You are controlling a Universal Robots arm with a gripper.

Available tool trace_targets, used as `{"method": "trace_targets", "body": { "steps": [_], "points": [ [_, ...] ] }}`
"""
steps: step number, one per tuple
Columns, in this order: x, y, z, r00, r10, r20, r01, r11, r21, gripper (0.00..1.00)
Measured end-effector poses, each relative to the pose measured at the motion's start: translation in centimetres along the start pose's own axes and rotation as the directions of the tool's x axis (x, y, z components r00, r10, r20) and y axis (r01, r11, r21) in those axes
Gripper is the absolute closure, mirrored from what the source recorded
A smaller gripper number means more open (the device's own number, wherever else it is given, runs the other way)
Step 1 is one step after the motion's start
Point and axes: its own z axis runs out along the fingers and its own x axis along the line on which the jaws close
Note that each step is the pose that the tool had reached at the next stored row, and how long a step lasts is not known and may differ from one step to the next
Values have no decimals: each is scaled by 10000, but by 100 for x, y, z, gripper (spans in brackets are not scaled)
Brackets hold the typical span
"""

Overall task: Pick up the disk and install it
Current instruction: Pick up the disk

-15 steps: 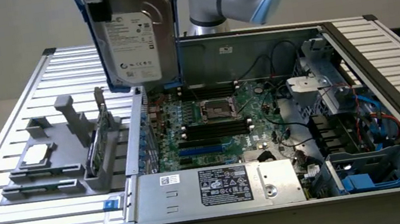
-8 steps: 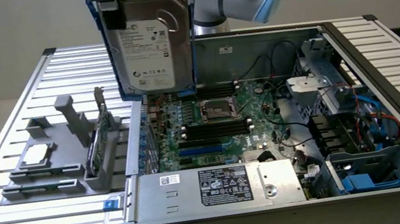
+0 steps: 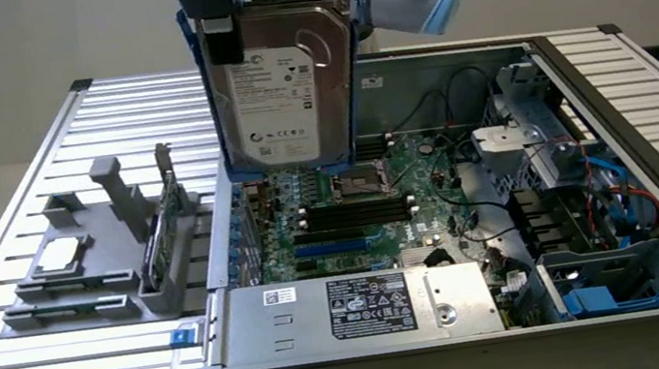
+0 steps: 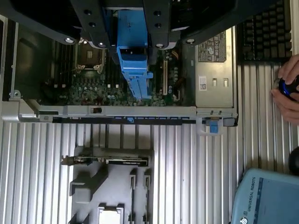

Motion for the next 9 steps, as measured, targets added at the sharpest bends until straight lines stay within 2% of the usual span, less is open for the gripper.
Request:
{"method": "trace_targets", "body": {
  "steps": [9],
  "points": [
    [208, -321, 32, 10000, -1, 1, 1, 10000, 0, 67]
  ]
}}
